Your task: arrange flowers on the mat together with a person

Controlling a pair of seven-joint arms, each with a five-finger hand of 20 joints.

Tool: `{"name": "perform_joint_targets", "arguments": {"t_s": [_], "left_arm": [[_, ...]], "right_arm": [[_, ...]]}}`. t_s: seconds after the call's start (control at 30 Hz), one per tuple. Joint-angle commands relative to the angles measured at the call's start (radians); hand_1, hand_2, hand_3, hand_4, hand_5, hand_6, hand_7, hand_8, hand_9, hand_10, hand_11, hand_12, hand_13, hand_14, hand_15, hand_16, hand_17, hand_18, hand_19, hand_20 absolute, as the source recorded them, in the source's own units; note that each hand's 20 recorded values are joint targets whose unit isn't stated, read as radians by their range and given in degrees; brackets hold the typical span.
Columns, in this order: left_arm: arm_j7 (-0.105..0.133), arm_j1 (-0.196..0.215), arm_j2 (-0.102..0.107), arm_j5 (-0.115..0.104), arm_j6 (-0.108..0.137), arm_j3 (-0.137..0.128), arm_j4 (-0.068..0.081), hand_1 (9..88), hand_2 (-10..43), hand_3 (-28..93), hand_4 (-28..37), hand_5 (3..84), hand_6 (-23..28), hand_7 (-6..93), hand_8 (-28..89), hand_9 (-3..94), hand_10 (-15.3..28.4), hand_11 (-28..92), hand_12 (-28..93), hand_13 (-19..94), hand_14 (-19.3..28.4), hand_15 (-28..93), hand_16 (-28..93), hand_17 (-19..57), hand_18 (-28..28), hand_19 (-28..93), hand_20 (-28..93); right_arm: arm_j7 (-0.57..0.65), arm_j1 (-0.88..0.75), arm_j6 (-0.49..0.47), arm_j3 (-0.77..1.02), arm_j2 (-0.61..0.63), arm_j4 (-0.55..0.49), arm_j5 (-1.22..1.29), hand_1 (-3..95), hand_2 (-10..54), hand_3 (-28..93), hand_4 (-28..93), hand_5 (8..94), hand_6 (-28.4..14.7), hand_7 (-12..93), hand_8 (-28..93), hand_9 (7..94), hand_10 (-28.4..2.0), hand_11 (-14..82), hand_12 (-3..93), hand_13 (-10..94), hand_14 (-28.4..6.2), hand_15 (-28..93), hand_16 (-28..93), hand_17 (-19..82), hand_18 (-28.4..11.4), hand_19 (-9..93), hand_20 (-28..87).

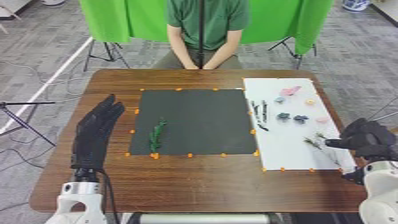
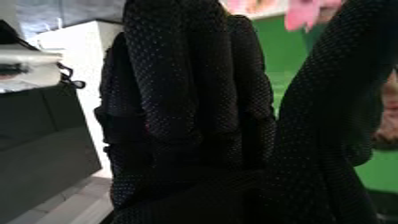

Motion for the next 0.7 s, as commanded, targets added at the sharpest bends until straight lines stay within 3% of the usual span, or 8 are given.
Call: {"name": "perform_joint_targets", "arguments": {"t_s": [0.03, 0.1, 0.3, 0.5, 0.7], "left_arm": [[-0.009, 0.012, -0.008, -0.001, 0.002, -0.003, -0.004, 24.3, -5.9, 67, -23.4, 43.8, 2.8, 7.8, -6, 43.0, 12.2, 11, 12, 31, 14.5, 8, 2, 5.8, 10.4, 1, 17], [-0.003, 0.017, 0.004, -0.008, 0.014, 0.002, -0.006, 24.3, -5.9, 67, -23.4, 43.8, 2.8, 7.8, -6, 43.0, 12.2, 11, 12, 31, 14.4, 8, 2, 5.8, 10.4, 1, 17], [-0.006, 0.016, -0.004, -0.005, 0.009, 0.001, -0.006, 24.4, -5.8, 66, -23.4, 43.7, 2.7, 7.8, -6, 43.1, 12.2, 11, 12, 31, 14.5, 8, 2, 5.9, 10.4, 1, 17], [-0.006, 0.016, -0.007, -0.006, 0.009, -0.001, -0.006, 24.4, -5.7, 66, -23.5, 43.7, 2.8, 7.8, -6, 43.0, 12.1, 11, 12, 31, 14.4, 8, 2, 5.9, 10.4, 1, 17], [-0.011, 0.015, -0.012, -0.003, 0.002, -0.004, -0.005, 24.4, -5.7, 66, -23.5, 43.7, 2.8, 7.8, -6, 43.1, 12.1, 11, 12, 31, 14.4, 8, 2, 5.9, 10.4, 1, 17]], "right_arm": [[0.012, 0.015, 0.006, -0.039, 0.017, 0.043, -0.025, 73.9, -9.5, -28, 16, 77.6, 2.1, 15, -11, 86.3, -10.9, 18.8, 17.3, 85, -5.7, 42, 26, 44, -18.1, 71, 38], [0.016, 0.023, 0.018, -0.053, 0.021, 0.060, -0.044, 74.1, -9.5, -28, 18, 79.6, 2.5, 16, -12, 88.3, -10.3, 18.6, 17.2, 87, -4.9, 43, 27, 45, -18.3, 74, 38], [0.056, 0.065, 0.083, -0.113, 0.038, 0.130, -0.104, 76.9, -9.5, -28, 19, 82.1, 3.0, 16, -11, 91.1, -10.2, 18.6, 17.2, 90, -3.9, 43, 29, 48, -18.1, 77, 38], [0.034, 0.056, 0.171, -0.120, 0.028, 0.155, -0.106, 84.6, -9.5, -28, 12, 85.8, 2.9, 16, 3, 93.5, -9.7, 20.5, 17.6, 93, -3.2, 44, 30, 50, -18.0, 81, 35], [0.030, 0.066, 0.252, -0.143, 0.019, 0.174, -0.081, 88.9, -9.5, -28, 19, 89.6, 3.8, 16, 5, 93.7, -8.2, 26.2, 20.6, 94, -2.2, 50, 28, 54, -17.4, 85, 33]]}}
